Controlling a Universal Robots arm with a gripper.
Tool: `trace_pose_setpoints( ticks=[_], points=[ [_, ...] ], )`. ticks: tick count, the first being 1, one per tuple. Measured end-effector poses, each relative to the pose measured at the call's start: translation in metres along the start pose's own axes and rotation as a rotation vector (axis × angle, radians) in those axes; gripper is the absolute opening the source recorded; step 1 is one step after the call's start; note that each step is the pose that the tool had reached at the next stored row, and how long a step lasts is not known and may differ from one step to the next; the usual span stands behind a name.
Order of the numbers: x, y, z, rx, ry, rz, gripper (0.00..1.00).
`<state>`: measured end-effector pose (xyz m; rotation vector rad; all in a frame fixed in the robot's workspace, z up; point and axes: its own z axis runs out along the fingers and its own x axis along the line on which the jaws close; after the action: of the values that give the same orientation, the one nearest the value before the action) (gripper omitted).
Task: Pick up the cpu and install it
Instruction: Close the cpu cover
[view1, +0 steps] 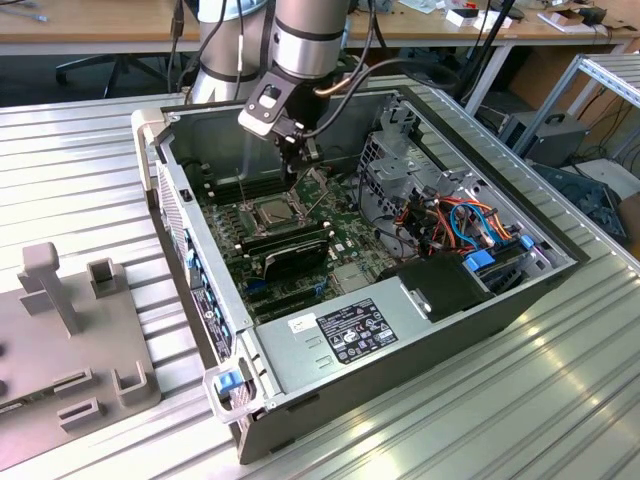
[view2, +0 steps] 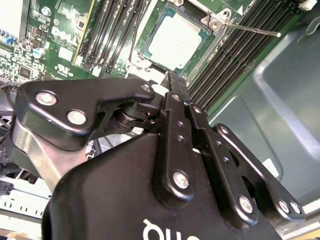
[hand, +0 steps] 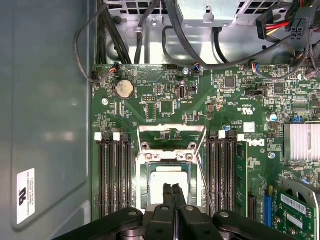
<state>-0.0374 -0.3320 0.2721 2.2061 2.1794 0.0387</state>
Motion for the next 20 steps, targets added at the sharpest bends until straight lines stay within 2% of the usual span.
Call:
trace_pose_setpoints(
  ticks=[3, 11, 17, 20],
  points=[
    [0.0000, 0.0002, -0.0046, 0.0000, 0.0000, 0.000, 0.11],
    [-0.0001, 0.0014, -0.0052, 0.0001, 0.0000, 0.000, 0.11],
    [0.0000, 0.0078, -0.0048, 0.0000, 0.0001, 0.000, 0.11],
    [0.0001, 0.0133, -0.0045, 0.0000, 0.0001, 0.000, 0.11]
  ],
)
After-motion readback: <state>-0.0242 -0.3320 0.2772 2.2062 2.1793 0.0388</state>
